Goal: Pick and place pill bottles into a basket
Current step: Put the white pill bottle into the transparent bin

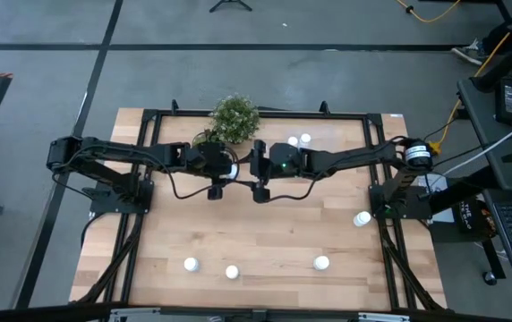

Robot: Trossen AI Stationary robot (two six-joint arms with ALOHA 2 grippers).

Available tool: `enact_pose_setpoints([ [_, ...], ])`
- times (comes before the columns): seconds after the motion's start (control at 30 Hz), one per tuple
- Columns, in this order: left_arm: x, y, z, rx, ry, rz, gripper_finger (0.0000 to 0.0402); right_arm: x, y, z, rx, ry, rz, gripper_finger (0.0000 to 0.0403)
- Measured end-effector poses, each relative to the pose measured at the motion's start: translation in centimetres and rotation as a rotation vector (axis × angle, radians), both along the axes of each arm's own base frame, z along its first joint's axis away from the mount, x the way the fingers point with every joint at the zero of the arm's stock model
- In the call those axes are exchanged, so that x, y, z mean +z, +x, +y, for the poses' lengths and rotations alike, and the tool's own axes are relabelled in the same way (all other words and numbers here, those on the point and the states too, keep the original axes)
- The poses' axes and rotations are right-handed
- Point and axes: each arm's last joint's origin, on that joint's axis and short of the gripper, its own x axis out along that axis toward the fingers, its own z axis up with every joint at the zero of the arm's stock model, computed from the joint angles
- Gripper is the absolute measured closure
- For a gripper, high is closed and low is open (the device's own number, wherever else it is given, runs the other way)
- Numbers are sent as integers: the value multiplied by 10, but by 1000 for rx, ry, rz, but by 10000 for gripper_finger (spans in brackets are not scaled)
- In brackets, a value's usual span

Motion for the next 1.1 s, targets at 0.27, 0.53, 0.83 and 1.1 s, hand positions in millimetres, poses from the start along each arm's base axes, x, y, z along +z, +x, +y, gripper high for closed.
enact_pose_setpoints([
  [0.27, -1, 7, 0, -43, -9, -41, 236, 1, 0, -6, -19, 4, -11, 115],
  [0.53, -5, 20, 2, -72, 25, -22, 236, 2, 0, -6, -19, 2, -17, 115],
  [0.83, 5, 22, 2, -69, 37, 25, 236, 2, -1, -7, -20, 1, -11, 115],
  [1.1, 7, 23, 4, -39, 94, 18, 236, 0, -1, -7, -20, 4, 4, 115],
])
